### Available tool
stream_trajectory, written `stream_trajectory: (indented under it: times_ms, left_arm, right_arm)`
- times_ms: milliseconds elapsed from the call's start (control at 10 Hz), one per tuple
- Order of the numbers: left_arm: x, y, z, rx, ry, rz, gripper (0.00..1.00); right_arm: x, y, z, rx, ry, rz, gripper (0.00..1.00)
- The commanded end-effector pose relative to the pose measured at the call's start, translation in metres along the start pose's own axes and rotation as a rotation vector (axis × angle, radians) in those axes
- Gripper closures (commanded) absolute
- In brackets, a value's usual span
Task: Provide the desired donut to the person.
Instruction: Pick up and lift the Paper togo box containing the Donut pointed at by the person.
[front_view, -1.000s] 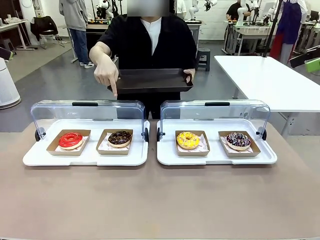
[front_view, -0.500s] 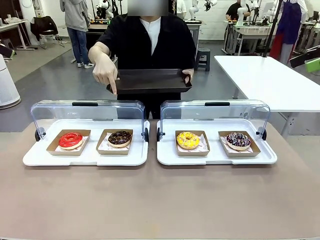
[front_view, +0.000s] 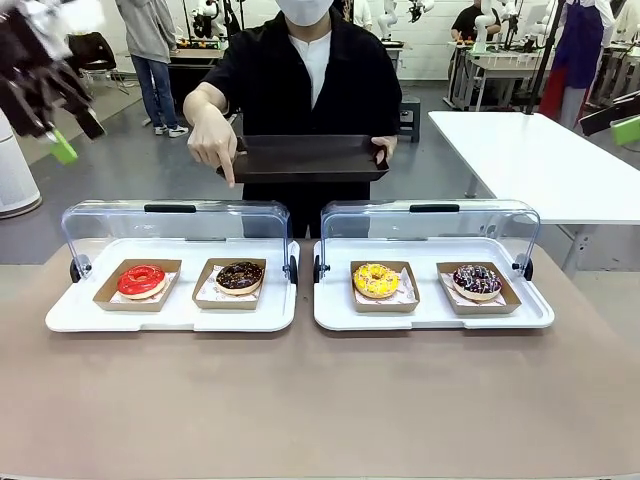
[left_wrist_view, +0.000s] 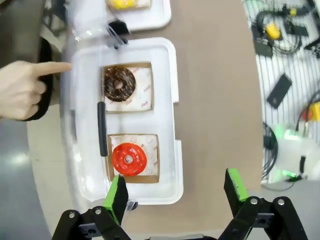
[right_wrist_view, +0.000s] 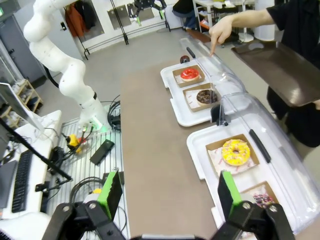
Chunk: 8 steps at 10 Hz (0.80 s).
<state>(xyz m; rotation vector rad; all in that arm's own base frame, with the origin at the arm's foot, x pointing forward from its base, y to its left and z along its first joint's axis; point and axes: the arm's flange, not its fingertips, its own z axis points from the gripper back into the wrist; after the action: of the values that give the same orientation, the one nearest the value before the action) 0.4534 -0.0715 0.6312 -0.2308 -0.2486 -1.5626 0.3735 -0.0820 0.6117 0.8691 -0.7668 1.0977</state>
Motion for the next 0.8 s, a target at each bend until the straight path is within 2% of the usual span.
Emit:
stream_trajectory:
  times_ms: [0,200,700]
  left_arm:
    - [0.012,0.010,-0.040,0.010,0.134,-0.037,0.00]
    - [0.031,0.018,-0.091,-0.011,0.226,-0.077,0.00]
    - [0.049,0.020,-0.172,0.042,0.242,-0.065,0.00]
  right_arm:
    - [0.000,0.001,0.000,0.006,-0.005,0.009,0.00]
    - [0.000,0.001,0.000,0.006,-0.005,0.009,0.00]
    - [0.000,0.001,0.000,0.006,-0.005,0.009,0.00]
